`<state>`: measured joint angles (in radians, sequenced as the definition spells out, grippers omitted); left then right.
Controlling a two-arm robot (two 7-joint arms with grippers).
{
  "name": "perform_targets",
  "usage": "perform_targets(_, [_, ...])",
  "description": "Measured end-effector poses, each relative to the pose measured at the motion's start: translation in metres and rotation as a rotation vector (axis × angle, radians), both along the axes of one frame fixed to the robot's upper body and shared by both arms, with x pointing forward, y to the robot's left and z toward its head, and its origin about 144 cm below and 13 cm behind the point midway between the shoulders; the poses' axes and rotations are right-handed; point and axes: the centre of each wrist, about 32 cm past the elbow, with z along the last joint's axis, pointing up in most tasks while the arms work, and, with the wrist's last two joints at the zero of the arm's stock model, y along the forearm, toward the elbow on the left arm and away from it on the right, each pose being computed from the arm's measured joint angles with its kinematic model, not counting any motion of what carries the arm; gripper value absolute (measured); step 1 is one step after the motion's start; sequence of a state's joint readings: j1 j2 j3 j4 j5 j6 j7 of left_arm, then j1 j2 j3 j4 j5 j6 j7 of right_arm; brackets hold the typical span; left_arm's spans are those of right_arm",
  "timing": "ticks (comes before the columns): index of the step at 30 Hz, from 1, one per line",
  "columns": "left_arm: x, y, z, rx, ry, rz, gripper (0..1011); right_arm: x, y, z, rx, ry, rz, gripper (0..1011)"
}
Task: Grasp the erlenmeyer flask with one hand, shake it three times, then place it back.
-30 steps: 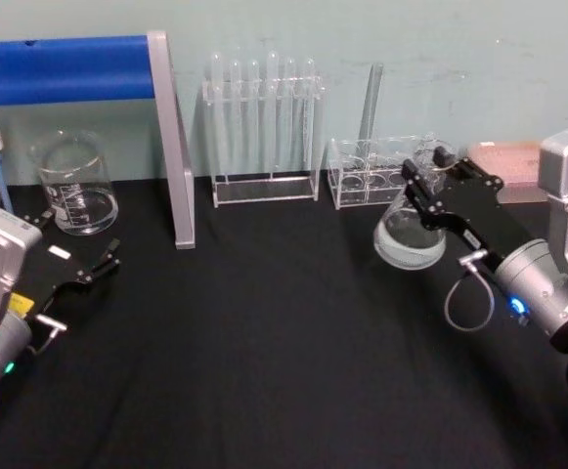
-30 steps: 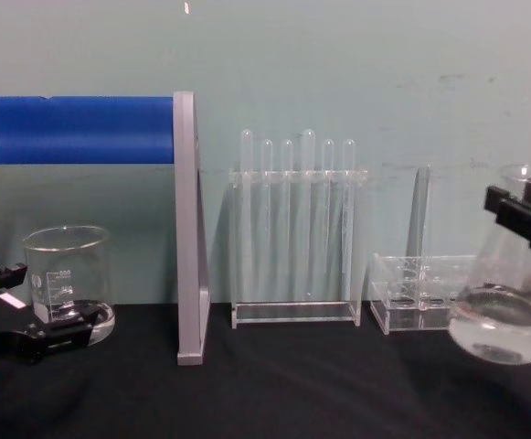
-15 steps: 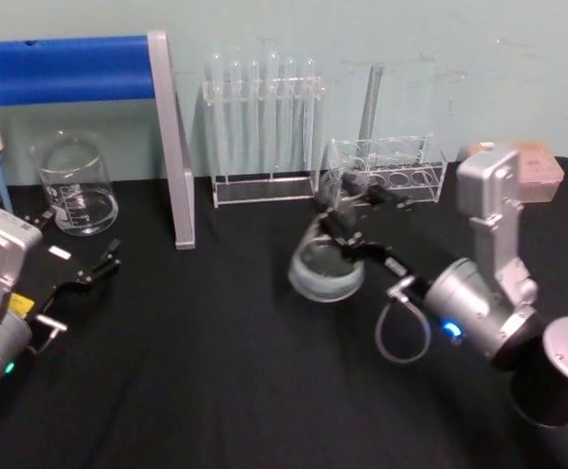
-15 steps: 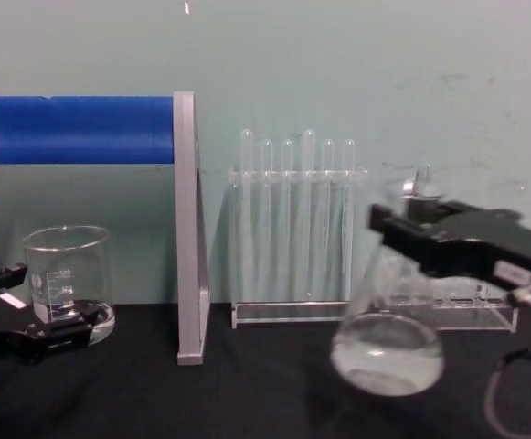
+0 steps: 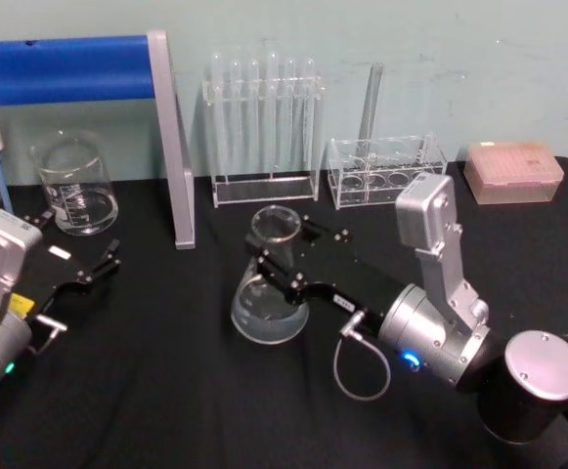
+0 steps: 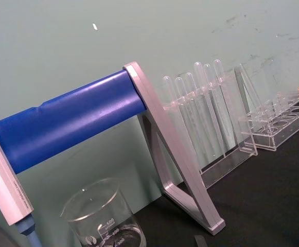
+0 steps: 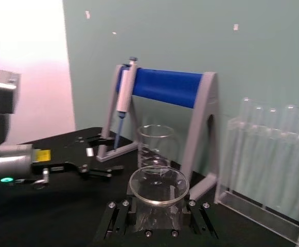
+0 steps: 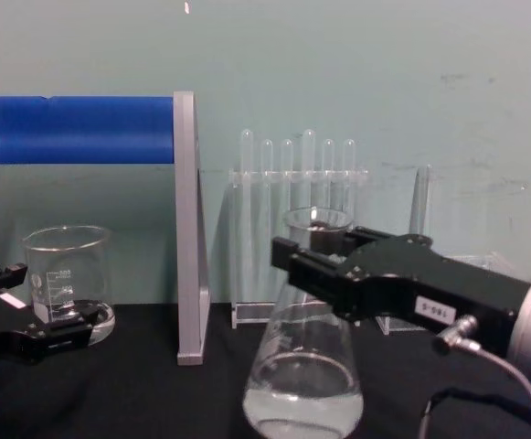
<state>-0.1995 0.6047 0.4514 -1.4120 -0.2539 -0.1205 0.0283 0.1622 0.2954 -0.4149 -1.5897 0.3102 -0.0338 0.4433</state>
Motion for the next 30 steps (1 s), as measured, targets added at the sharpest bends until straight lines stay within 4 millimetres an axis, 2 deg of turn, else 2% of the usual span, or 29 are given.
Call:
perform_targets(8, [0.000, 0.000, 0.000, 0.000, 0.000, 0.000, 1001, -0.003, 0.006, -0.001, -0.008, 0.005, 0.048, 453])
perform_targets(14, [0.000, 0.000, 0.000, 0.000, 0.000, 0.000, 1001, -0.001, 0.001, 0.001, -0.008, -0.001, 0.024, 453])
perform_targets(30, [0.000, 0.000, 0.000, 0.000, 0.000, 0.000, 1001, 0.014, -0.050, 0.007, -0.007, -0.041, -0.227, 453])
